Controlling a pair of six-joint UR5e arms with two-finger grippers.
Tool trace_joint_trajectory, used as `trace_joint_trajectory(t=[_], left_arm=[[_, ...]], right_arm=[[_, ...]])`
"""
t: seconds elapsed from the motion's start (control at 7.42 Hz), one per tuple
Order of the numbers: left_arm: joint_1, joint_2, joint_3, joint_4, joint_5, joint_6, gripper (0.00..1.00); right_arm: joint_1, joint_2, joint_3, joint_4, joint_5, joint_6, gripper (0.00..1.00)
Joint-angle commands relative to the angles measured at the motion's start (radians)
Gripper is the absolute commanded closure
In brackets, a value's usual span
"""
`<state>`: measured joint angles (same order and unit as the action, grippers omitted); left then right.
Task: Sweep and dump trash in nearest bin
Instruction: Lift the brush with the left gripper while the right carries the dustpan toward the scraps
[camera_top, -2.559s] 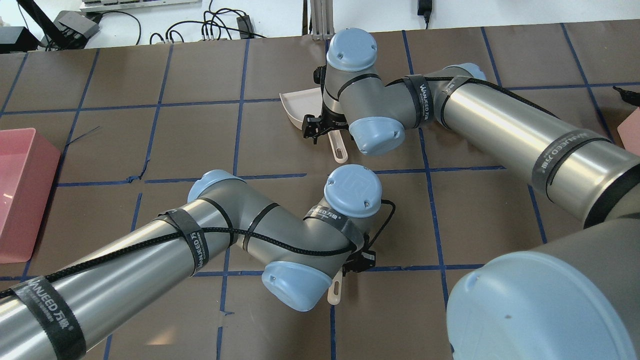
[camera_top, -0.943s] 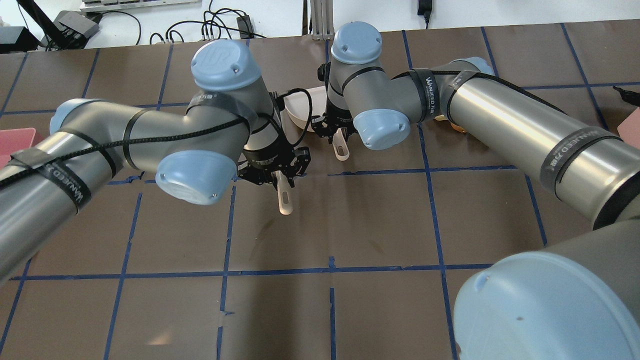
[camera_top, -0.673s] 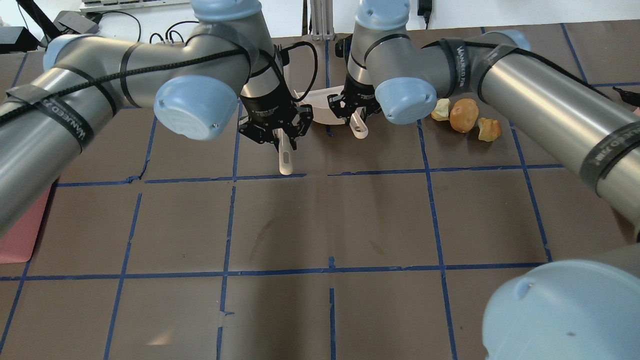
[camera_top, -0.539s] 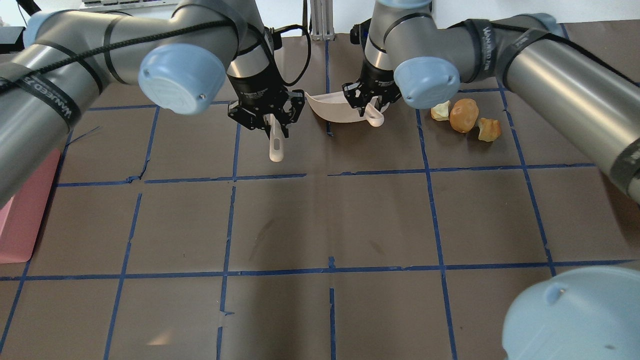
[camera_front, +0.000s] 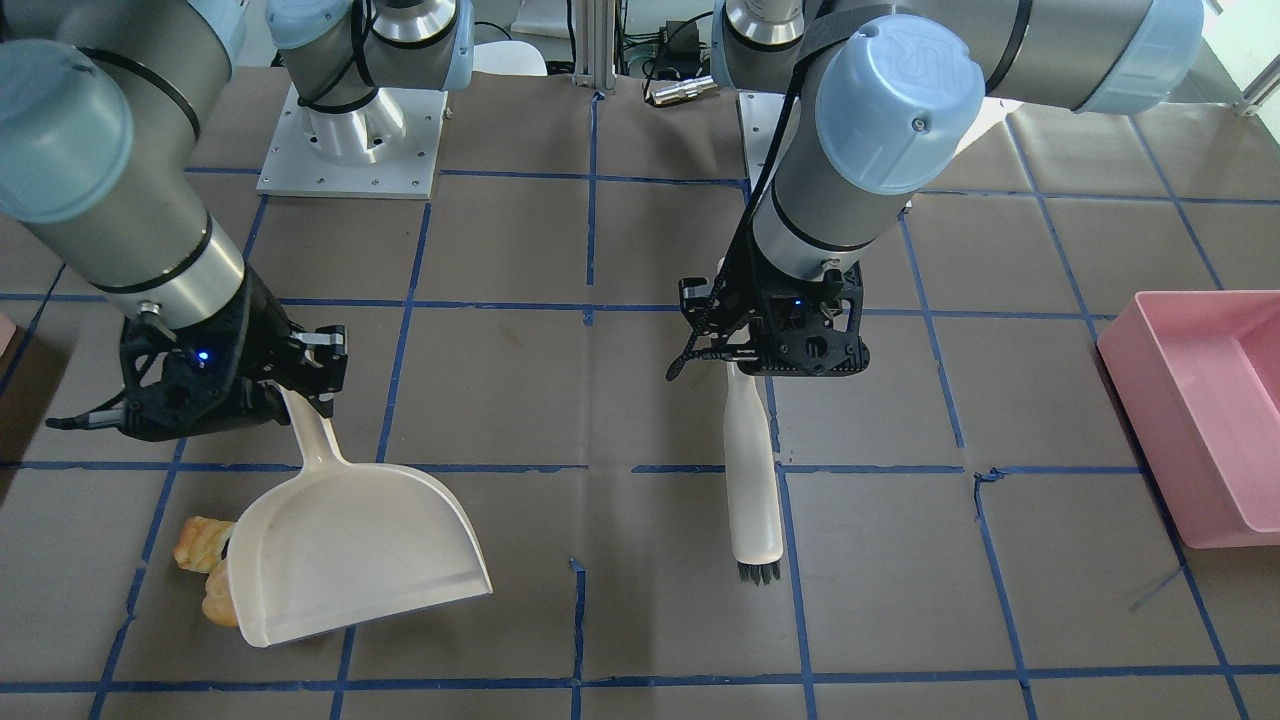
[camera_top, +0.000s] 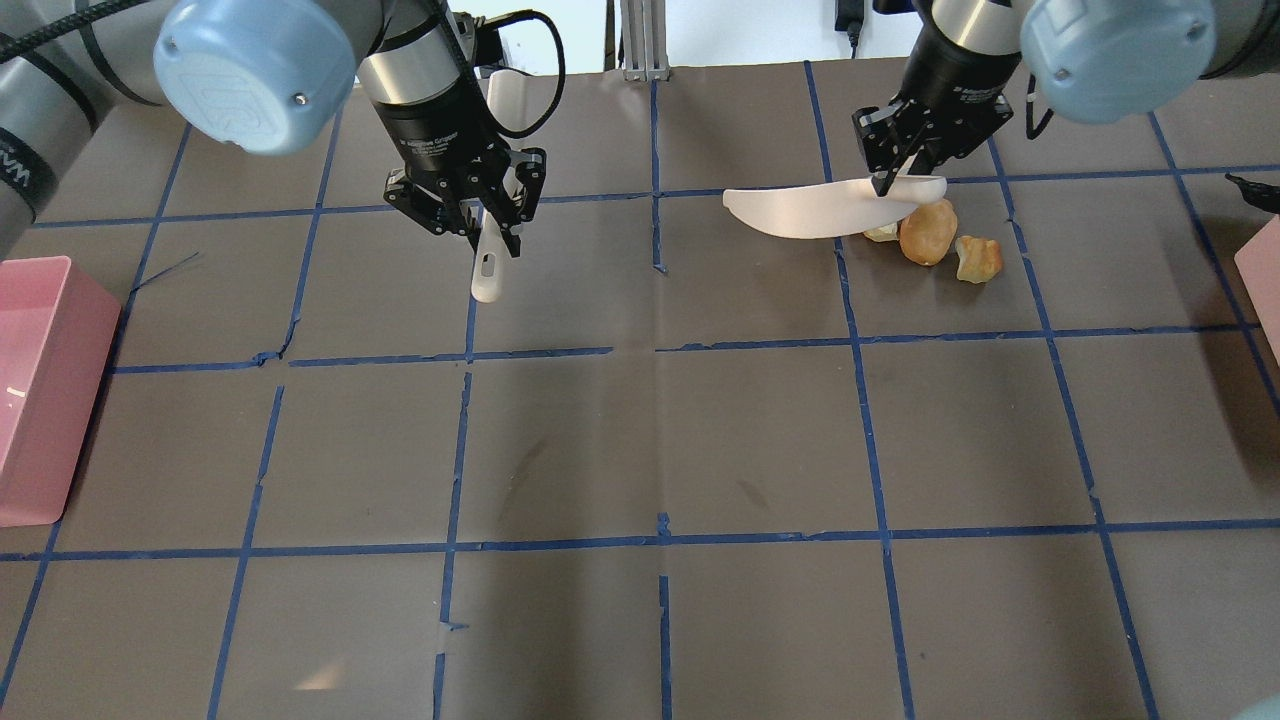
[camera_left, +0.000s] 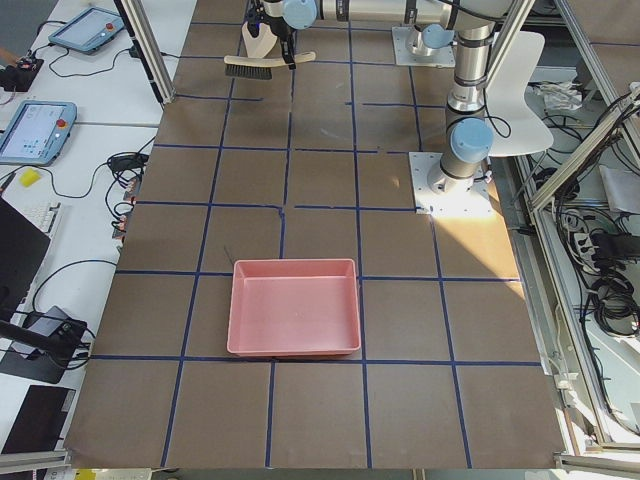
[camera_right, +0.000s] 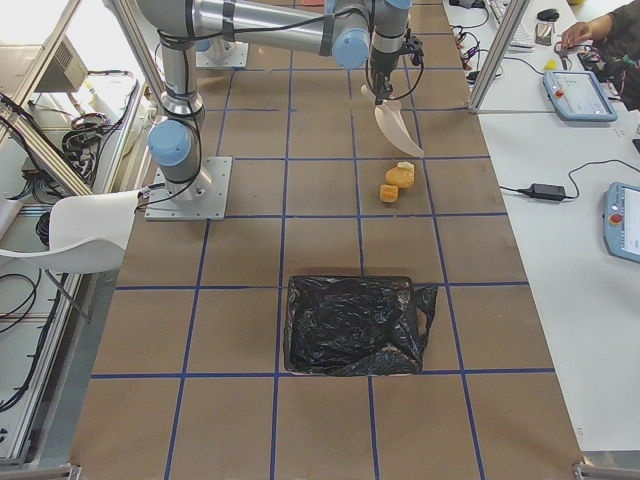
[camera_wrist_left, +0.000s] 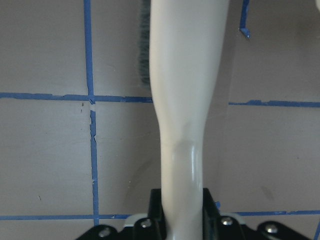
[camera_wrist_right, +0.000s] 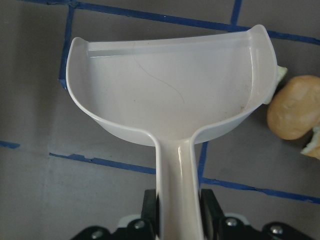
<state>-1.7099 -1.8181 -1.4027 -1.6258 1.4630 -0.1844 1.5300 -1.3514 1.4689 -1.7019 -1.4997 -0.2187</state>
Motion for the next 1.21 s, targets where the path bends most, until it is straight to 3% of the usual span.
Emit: trace_joint_trajectory(t=[0.0, 0.67, 1.08], left_arm=[[0.006, 0.008, -0.005, -0.002, 0.0, 0.003, 1.0], [-0.007, -0.013, -0.001, 0.012, -0.001, -0.013, 1.0], [-0.016, -0.017, -0.001, 0.015, -0.001, -0.018, 1.0]], right_arm=[[-0.011, -0.064, 0.001, 0.044, 0.012, -0.014, 0.64], [-0.025, -0.071, -0.001, -0.004, -0.003, -0.102, 0.72], [-0.147, -0.084, 0.005, -0.048, -0.01, -0.261, 0.72]])
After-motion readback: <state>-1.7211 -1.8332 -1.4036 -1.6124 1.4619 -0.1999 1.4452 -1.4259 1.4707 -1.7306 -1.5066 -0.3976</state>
